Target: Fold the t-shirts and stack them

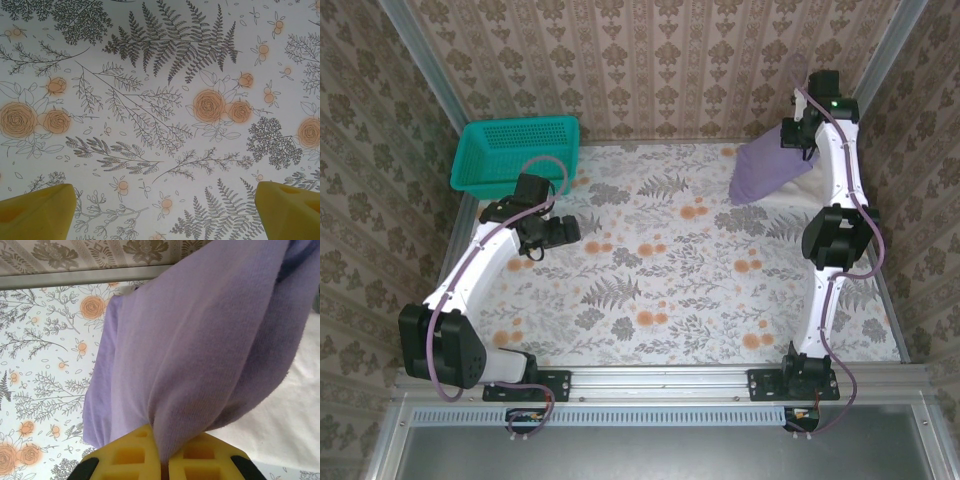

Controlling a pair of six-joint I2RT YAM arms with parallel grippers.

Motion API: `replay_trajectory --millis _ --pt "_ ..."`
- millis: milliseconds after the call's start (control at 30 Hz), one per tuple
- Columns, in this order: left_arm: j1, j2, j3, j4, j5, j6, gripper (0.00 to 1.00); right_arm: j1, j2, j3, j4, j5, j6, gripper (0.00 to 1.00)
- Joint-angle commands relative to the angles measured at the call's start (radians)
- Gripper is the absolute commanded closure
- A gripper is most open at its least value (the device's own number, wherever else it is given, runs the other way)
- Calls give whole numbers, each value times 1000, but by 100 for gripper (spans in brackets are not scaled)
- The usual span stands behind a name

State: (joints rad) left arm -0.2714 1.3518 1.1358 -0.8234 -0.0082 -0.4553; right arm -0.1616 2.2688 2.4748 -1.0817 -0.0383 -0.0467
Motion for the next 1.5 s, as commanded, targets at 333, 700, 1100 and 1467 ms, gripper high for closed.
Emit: replay_trajectory --millis 333,700,1100,1467 --pt "15 13 3 -56 -26 -18 6 -115 13 81 -7 -13 12 100" --pt "26 72 42 -89 -46 -20 6 -184 194 139 -2 -8 46 91" --pt "3 76 125 -168 -75 -27 0 -275 273 280 -113 296 265 1" --pt "-69 -36 118 -229 -152 -4 0 -191 -9 -16 -36 272 315 0"
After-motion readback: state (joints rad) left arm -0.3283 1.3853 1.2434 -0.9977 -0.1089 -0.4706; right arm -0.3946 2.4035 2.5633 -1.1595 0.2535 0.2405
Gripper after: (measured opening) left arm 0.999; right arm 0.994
